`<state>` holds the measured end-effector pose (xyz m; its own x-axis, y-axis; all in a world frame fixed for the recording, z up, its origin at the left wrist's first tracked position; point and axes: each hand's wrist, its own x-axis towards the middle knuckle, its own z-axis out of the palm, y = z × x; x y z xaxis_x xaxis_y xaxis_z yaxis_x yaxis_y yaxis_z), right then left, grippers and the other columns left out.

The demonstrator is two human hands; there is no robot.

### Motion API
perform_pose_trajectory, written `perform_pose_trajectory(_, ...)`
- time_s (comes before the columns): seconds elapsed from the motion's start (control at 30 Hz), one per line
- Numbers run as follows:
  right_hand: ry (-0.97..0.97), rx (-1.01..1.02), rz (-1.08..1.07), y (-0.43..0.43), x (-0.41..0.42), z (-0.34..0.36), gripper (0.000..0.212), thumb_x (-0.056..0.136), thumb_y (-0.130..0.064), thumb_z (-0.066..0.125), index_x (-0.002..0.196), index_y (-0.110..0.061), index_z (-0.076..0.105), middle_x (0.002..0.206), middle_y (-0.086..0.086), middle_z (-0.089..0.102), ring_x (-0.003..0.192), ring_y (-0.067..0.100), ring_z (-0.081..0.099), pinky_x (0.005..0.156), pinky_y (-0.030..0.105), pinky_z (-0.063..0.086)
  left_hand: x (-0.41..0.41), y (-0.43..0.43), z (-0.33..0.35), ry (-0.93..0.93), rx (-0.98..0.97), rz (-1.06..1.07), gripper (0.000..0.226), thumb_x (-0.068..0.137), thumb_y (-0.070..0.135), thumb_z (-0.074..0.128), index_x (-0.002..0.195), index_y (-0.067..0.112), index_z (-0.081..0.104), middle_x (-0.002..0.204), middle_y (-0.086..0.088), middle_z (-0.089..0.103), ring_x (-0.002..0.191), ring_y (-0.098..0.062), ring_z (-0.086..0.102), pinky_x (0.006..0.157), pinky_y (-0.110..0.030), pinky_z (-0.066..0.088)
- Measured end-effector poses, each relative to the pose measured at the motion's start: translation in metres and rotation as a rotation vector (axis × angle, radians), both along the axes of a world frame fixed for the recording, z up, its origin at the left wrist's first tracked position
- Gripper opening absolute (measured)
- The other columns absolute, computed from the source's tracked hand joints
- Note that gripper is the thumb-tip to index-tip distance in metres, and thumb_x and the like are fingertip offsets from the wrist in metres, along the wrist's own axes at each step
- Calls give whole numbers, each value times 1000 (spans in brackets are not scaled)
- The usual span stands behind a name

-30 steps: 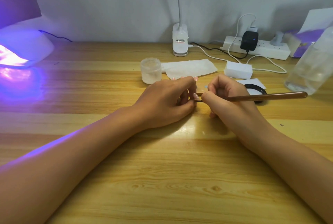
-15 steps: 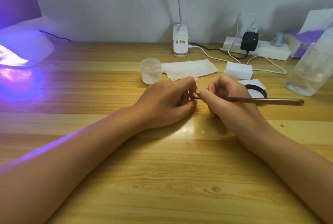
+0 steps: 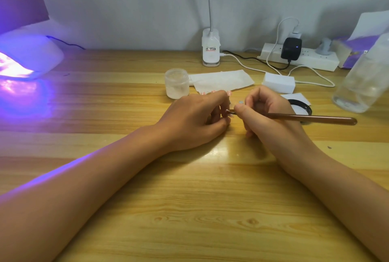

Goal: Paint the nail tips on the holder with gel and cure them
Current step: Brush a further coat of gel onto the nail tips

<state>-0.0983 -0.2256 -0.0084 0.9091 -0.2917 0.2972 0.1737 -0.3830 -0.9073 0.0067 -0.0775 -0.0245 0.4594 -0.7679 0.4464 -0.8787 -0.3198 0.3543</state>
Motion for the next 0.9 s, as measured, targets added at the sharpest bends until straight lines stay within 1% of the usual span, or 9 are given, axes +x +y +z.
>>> perform_pose_trajectory(0.17, 5, -52, -23, 1, 0, 0, 18, 84, -12, 62, 79, -1, 48, 66, 7, 46, 62, 20, 44, 59, 38, 38, -2, 1, 2, 2, -1, -15, 20, 89, 31, 62, 90, 38, 43, 68, 16, 52, 62, 2, 49, 55, -29, 39)
perform_pose_trajectory(0.23, 3, -59, -32, 1, 0, 1, 19, 84, -10, 63, 80, 1, 48, 66, 9, 46, 63, 22, 44, 58, 44, 41, -3, 1, 3, 2, 1, -13, 23, 89, 31, 62, 90, 40, 41, 68, 17, 52, 62, 2, 49, 55, -28, 38)
perform_pose_trajectory(0.3, 2, -40, -45, 1, 0, 1, 17, 85, -8, 62, 82, 3, 48, 68, 9, 47, 63, 22, 44, 58, 45, 42, -3, 0, 3, 8, 4, -6, 23, 89, 31, 63, 91, 39, 42, 68, 17, 53, 62, 3, 49, 56, -29, 40)
perform_pose_trajectory(0.4, -11, 15, -42, 1, -1, 2, 17, 89, -9, 60, 83, 0, 48, 68, 8, 47, 64, 20, 44, 60, 45, 43, -3, 0, 2, 11, 2, -2, 20, 89, 32, 63, 91, 38, 44, 68, 17, 53, 62, 3, 49, 56, -28, 38)
perform_pose_trajectory(0.5, -3, -12, -23, 1, -1, 2, 17, 90, -12, 62, 83, -4, 50, 70, 8, 48, 65, 21, 44, 62, 50, 44, -2, 1, 1, 6, 1, -3, 11, 88, 33, 61, 95, 29, 53, 68, 16, 51, 62, 3, 48, 57, -28, 37)
perform_pose_trajectory(0.67, -4, -58, -34, 1, 0, 0, 19, 85, -13, 64, 79, -4, 48, 66, 7, 46, 61, 20, 44, 58, 36, 38, -2, 1, 2, 2, 5, -10, 15, 90, 30, 62, 92, 34, 48, 70, 14, 54, 62, 3, 48, 57, -29, 40)
perform_pose_trajectory(0.77, 1, -73, -45, 3, -1, 3, 22, 75, -24, 63, 73, -10, 46, 65, 7, 45, 61, 22, 43, 57, 44, 41, -1, 0, 2, 10, 12, -3, 11, 90, 31, 62, 95, 30, 53, 71, 14, 55, 63, 0, 49, 58, -30, 41)
perform_pose_trajectory(0.83, -6, -51, -44, 3, 0, 3, 23, 78, -19, 65, 75, -6, 46, 67, 8, 44, 62, 21, 42, 59, 51, 43, -1, 1, 1, 9, 9, -3, 12, 90, 30, 63, 94, 32, 52, 69, 15, 54, 63, 1, 48, 58, -30, 40)
perform_pose_trajectory(0.9, -17, -6, -48, 1, 0, 2, 18, 85, -9, 63, 79, -2, 47, 68, 7, 46, 62, 19, 43, 58, 49, 43, -2, 1, 1, 7, 5, 0, 12, 90, 30, 63, 95, 31, 53, 68, 16, 53, 63, 2, 48, 57, -29, 38)
